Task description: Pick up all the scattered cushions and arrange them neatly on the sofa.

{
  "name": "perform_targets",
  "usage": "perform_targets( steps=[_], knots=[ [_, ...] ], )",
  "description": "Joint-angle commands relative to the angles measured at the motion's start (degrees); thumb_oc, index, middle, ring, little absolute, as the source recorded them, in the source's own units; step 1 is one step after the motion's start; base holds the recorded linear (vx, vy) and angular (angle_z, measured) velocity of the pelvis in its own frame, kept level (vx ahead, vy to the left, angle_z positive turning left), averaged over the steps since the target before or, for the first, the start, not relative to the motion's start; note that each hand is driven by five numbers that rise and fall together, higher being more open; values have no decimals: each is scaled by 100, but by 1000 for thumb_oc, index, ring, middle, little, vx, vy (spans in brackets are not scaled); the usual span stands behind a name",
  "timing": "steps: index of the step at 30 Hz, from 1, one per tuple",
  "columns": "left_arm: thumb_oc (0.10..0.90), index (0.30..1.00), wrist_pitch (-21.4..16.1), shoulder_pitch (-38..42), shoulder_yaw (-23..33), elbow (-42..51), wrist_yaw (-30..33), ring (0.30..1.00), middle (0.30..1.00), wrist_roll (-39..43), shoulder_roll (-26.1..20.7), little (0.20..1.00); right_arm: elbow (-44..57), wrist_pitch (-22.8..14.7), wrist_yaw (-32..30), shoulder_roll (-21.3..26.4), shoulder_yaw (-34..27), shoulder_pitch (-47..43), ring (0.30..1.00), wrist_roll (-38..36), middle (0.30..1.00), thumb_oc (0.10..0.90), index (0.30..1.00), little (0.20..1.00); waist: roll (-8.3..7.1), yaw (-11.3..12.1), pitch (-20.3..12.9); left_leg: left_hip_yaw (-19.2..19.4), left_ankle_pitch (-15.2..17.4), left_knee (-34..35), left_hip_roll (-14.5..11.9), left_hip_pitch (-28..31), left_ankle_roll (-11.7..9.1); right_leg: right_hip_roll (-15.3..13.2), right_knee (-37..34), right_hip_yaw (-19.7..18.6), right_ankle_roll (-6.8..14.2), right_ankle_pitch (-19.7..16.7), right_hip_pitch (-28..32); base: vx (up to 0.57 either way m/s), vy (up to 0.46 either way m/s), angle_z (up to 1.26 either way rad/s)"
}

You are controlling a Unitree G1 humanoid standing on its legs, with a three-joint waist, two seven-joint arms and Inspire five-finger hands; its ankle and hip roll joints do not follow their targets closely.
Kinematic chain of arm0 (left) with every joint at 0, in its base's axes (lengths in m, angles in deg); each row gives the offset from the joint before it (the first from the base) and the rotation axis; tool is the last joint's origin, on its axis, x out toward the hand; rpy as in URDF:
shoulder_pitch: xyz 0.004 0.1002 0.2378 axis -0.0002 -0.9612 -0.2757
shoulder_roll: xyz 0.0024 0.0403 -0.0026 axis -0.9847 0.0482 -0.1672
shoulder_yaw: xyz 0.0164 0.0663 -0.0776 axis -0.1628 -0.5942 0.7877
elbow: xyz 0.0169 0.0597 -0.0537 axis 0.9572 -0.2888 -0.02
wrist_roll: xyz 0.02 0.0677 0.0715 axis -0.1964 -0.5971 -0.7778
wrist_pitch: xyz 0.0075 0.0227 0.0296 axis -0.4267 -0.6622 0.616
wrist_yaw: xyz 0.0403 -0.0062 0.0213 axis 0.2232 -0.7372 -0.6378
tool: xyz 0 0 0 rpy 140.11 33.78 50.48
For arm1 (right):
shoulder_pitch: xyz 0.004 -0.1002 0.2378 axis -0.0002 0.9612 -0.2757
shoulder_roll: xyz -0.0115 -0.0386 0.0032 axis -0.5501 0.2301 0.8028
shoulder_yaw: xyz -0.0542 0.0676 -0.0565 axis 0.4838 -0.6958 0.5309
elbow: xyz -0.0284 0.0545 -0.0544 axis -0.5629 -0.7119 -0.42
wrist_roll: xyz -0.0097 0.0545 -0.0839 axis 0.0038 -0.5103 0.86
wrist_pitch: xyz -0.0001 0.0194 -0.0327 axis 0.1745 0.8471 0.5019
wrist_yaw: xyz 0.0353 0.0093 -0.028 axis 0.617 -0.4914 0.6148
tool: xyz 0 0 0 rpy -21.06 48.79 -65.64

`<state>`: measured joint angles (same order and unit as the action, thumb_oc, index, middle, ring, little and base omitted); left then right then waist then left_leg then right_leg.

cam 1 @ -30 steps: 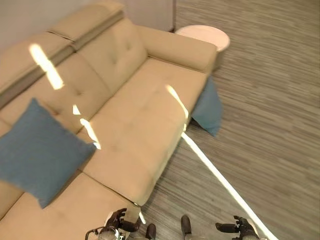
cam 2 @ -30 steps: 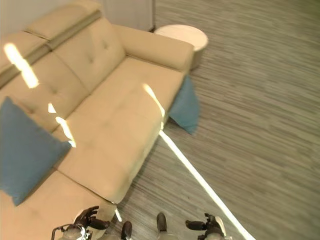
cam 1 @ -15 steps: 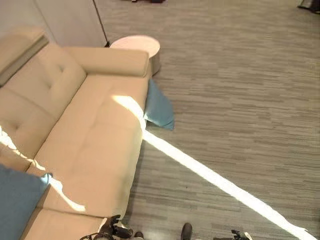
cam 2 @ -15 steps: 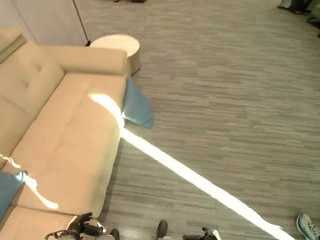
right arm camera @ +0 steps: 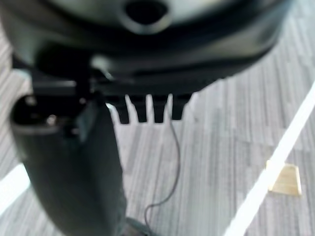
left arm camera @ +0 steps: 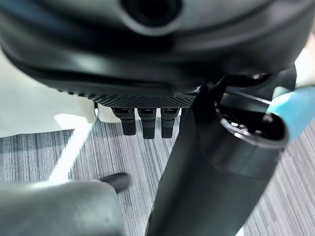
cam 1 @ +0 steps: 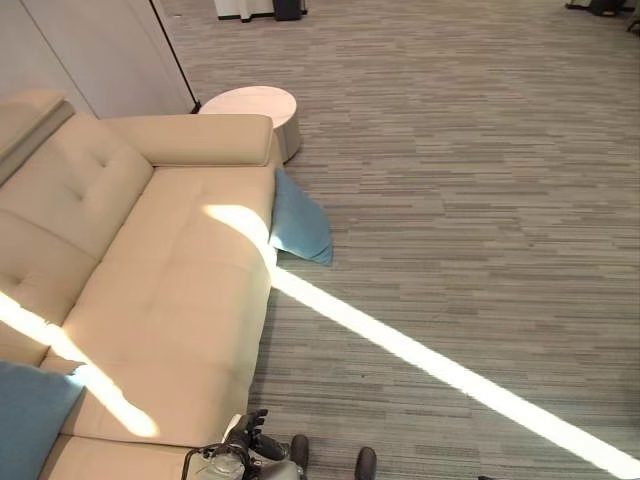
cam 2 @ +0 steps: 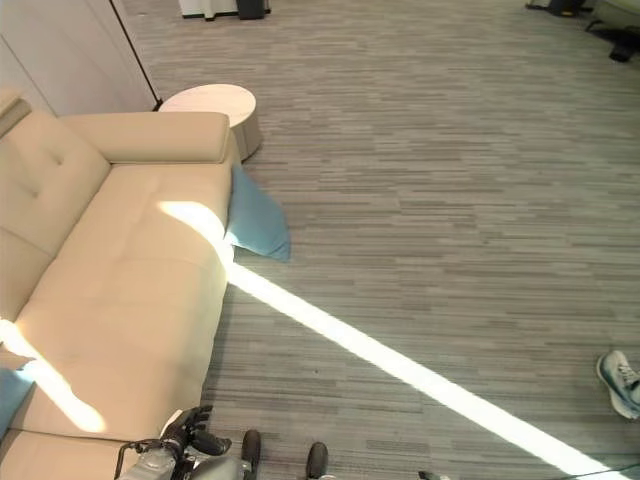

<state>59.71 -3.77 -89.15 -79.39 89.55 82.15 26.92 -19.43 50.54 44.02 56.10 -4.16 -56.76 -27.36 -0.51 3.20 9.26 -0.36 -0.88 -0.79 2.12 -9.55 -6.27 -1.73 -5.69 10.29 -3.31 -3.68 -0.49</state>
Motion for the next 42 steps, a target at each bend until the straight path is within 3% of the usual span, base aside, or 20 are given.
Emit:
perform_targets(
  steps=[1,4,7,10,12,15,16,17,22,24,26,28,30,31,32,34,36,37,40,42],
  knots=[
    [800,900,-71,-149,106,-110,24,900,900,-207,-66,900,60,-75,-152,203,123,15,900,43,900,800,900,900,36,296,-53,-29,-270,-381,211,-357,507,283,157,-451,793,800,778,340,20,-88],
    [800,900,-68,-194,143,-111,24,900,900,-170,-71,900,104,-107,-106,139,164,135,900,134,900,800,900,900,-23,313,-131,-51,-186,-452,234,-278,555,220,357,-520,786,963,846,220,44,-73],
    [800,900,-33,-200,232,-27,39,900,900,-74,-144,900,201,-60,-79,97,164,141,900,296,900,800,900,900,-53,364,-195,48,-10,-380,210,29,712,85,1348,-525,946,1027,617,258,92,-20],
    [800,900,-32,-63,185,137,75,900,900,6,-243,900,303,-25,-54,93,186,19,900,343,900,800,900,900,35,177,-18,63,154,-401,100,310,856,-47,2930,-464,1353,527,-258,129,47,-36],
    [800,900,-39,-24,168,178,117,900,900,46,-272,900,364,-41,-52,80,194,-31,900,358,900,800,900,900,107,102,19,82,248,-299,50,527,885,-286,3174,-163,1368,512,-601,172,28,-16],
    [800,900,-53,-2,181,197,111,900,900,88,-275,900,402,-60,-74,38,253,-83,900,427,900,800,900,900,170,38,7,234,444,-132,-50,879,834,-672,2278,490,1155,565,-780,206,-48,-5],
    [800,900,-54,-4,182,196,111,900,900,88,-275,900,403,-60,-75,38,255,-81,900,428,900,800,900,900,180,38,23,233,452,-118,-62,912,828,-657,2258,495,1152,566,-744,354,-173,-43],
    [800,900,-74,-36,213,157,104,900,900,63,-268,900,429,-31,-94,1,301,-116,900,489,900,800,900,900,142,-50,16,350,584,69,-83,1247,729,-825,1267,858,1226,181,-966,265,-132,-55],
    [800,900,-94,-67,210,-36,90,900,900,-77,-221,900,455,-9,-119,-43,325,-16,900,546,900,800,900,900,82,-197,-34,272,790,241,-121,1653,613,-763,696,660,1389,-202,-1073,296,-171,-35],
    [800,900,-91,-123,197,-111,140,900,900,-105,-146,900,447,-51,-138,-89,342,33,900,510,900,800,900,900,51,-259,-143,213,913,194,-236,1808,552,-692,710,517,1265,-255,-985,413,-290,27],
    [800,900,-85,-153,191,-149,102,900,900,-69,-93,900,452,-77,-117,-88,323,39,900,432,900,800,900,900,85,-284,-202,204,936,-354,-422,1694,400,-578,679,493,1137,-142,-851,310,-276,18],
    [800,900,-100,-111,177,-160,27,900,900,13,-75,900,422,-116,-104,-60,279,7,900,374,900,800,900,900,46,-237,-102,280,411,-1674,-556,1097,259,-512,595,515,946,-53,-551,123,-287,9],
    [800,900,-100,-44,140,-48,-16,900,900,98,-81,900,391,-76,-119,13,287,-52,900,361,900,800,900,900,-8,-90,69,193,66,-2947,-572,443,290,-443,435,602,766,57,-236,177,-339,-1],
    [800,900,-84,-12,99,53,-20,900,900,131,-79,900,386,-19,-109,47,323,-111,900,352,900,800,900,900,-90,38,169,207,124,-3314,-378,-27,372,-442,341,566,703,175,-20,210,-240,-15],
    [800,900,-82,-12,97,55,-19,900,900,131,-78,900,385,-18,-109,48,321,-112,900,351,900,800,900,900,-61,46,179,204,170,-3376,-409,-40,371,-411,336,565,703,177,-6,267,-195,-25],
    [800,900,-74,-53,-28,116,-84,900,900,-6,-27,900,243,-50,-223,298,315,-414,900,212,900,800,900,900,-36,281,176,381,367,-2757,-287,-445,397,-313,119,538,802,376,350,411,-154,-13],
    [800,900,-88,-100,-17,95,-92,900,900,-89,34,900,288,-227,-125,354,322,-302,900,142,900,800,900,900,-60,302,148,588,300,-2201,-293,-515,427,-283,85,568,841,461,400,369,-88,-5],
    [800,900,-51,-103,-25,101,-98,900,900,-208,27,900,335,-201,-44,300,356,-202,900,146,900,800,900,900,21,330,103,669,-14,-1254,-243,-560,438,-66,69,434,830,573,531,237,-13,9],
    [800,900,-67,-99,-55,136,-93,900,900,-193,34,900,285,-187,-64,250,395,-175,900,204,900,800,900,900,60,402,116,618,-441,-547,-121,-547,350,84,69,329,839,737,733,331,-24,1],
    [800,900,-72,-121,-52,188,-77,900,900,-151,15,900,221,-160,-62,229,377,-81,900,240,900,800,900,900,38,418,87,974,-584,-447,-157,-676,343,191,69,296,806,922,958,444,-16,-12]
  ],
)
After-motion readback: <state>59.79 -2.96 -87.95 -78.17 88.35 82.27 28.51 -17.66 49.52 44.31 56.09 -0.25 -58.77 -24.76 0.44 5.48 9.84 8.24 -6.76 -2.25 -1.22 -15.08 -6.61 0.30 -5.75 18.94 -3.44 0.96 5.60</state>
